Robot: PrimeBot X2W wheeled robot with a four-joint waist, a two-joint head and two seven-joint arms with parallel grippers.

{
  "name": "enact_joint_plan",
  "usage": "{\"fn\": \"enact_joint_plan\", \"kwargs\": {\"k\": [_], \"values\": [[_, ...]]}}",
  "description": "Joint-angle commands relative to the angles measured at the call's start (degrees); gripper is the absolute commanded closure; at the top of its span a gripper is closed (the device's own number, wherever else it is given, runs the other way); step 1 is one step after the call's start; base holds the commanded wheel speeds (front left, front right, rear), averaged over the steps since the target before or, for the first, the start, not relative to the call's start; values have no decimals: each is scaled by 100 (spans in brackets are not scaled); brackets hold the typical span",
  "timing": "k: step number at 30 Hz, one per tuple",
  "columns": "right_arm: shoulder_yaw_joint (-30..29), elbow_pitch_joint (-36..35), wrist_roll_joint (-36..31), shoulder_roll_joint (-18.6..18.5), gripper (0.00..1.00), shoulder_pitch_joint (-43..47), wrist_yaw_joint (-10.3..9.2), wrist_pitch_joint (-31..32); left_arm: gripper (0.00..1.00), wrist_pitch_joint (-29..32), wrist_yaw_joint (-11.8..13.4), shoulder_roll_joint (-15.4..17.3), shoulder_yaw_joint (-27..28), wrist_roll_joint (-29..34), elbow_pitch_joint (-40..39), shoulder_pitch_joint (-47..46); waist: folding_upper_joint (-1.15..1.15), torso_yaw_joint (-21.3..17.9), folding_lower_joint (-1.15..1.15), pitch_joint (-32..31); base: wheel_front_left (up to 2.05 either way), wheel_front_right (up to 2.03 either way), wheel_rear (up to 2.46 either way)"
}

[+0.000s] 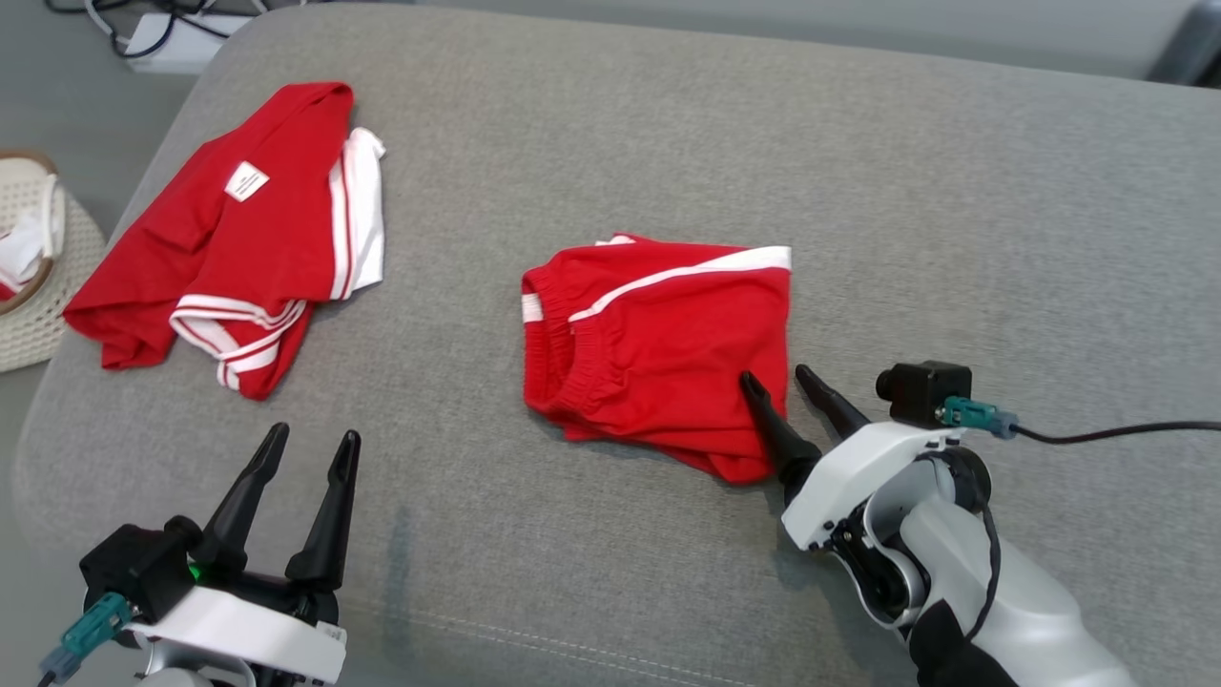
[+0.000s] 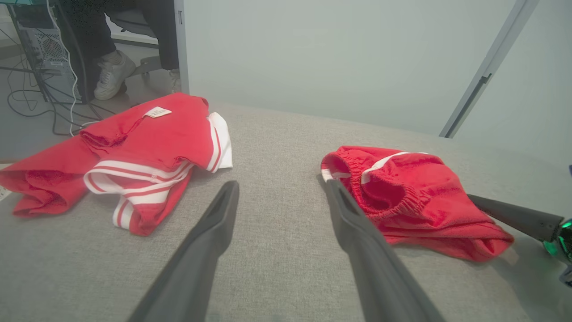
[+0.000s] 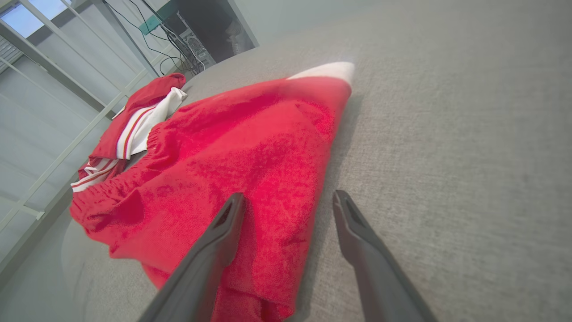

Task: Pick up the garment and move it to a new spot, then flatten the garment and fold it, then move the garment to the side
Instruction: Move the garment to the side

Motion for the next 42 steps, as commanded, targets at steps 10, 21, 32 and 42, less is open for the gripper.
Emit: {"fn": "enact_joint_plan", "kwargs": {"k": [10,21,32,42], "values": [[635,202,844,96,100,-406,24,-79,0,-59,-41,222,117,-180,-90,-440,0,352,0,309,0,0,0],[892,484,1236,96,100,-530,24,-172,0,-59,-41,242,128,-169,-80,-386,0,132,0,216,0,0,0],[613,318,1070,96,100,-168,24,-184,0,-59,-41,241,180,12,-241,-179,0,-659,0,-80,0,0,0],[358,-87,811,96,100,301,24,-185,0,-59,-41,243,203,198,-521,7,0,-1692,0,-151,0,0,0]]}}
